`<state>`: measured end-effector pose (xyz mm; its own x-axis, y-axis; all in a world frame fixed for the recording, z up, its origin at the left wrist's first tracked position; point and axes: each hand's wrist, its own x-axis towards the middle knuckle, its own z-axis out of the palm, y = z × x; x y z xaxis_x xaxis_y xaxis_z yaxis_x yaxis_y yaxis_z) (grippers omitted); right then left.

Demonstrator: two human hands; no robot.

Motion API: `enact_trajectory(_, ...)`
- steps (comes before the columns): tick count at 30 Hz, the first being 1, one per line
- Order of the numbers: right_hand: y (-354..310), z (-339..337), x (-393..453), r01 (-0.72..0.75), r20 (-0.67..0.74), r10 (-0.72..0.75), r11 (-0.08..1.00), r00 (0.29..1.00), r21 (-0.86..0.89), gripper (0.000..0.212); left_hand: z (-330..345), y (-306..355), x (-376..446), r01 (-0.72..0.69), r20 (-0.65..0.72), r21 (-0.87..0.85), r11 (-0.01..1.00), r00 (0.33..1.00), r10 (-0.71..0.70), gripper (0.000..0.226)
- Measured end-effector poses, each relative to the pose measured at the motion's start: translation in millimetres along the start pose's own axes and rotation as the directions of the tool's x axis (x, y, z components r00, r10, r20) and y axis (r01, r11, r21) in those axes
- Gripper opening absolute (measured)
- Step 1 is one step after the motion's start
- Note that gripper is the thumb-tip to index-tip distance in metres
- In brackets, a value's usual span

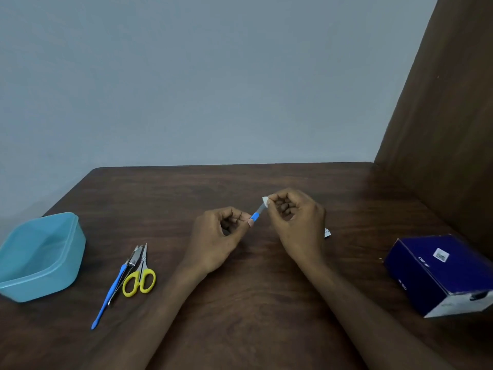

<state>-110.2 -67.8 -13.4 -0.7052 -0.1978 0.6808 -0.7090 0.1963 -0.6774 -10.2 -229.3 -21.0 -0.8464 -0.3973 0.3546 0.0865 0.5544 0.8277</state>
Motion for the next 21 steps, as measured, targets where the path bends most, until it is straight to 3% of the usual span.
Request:
enact_trajectory(4, -5.1, 3.9, -6.6, 0.225, 0.141, -0.215, 0.972, 0.966, -0.059, 0.011, -1.1, -1.7, 0.4, -0.011, -0.014, -0.017, 1.000, 1.000, 0.011, 0.006)
enact_trajectory(9, 7.8, -6.8, 10.4, 0.077, -0.011, -0.078, 0.994, 0.997, -0.081, 0.014, 2.0, -2.4, 2.4, 0.004, -0.002, 0.000, 1.000, 1.000, -0.004, 0.005)
enact_trajectory(12, 6.1, -11.8, 12.4, 0.091, -0.093, -0.100, 0.991, 0.991, -0.095, 0.016, 2.5, -2.1, 1.8, 0.017, -0.009, -0.012, 1.000, 1.000, -0.017, 0.005)
enact_trajectory(17, 1.2, -4.9, -2.0, 0.294, 0.108, -0.287, 0.954, 0.952, -0.055, 0.011, 0.1, -1.3, 1.0, 0.017, -0.004, -0.050, 0.999, 1.000, -0.018, 0.003)
enact_trajectory(21, 9.9, -4.1, 7.6, 0.042, -0.014, -0.043, 0.997, 0.999, -0.063, 0.011, 0.2, 1.3, 0.5, 0.017, -0.019, -0.063, 0.998, 1.000, -0.019, 0.003)
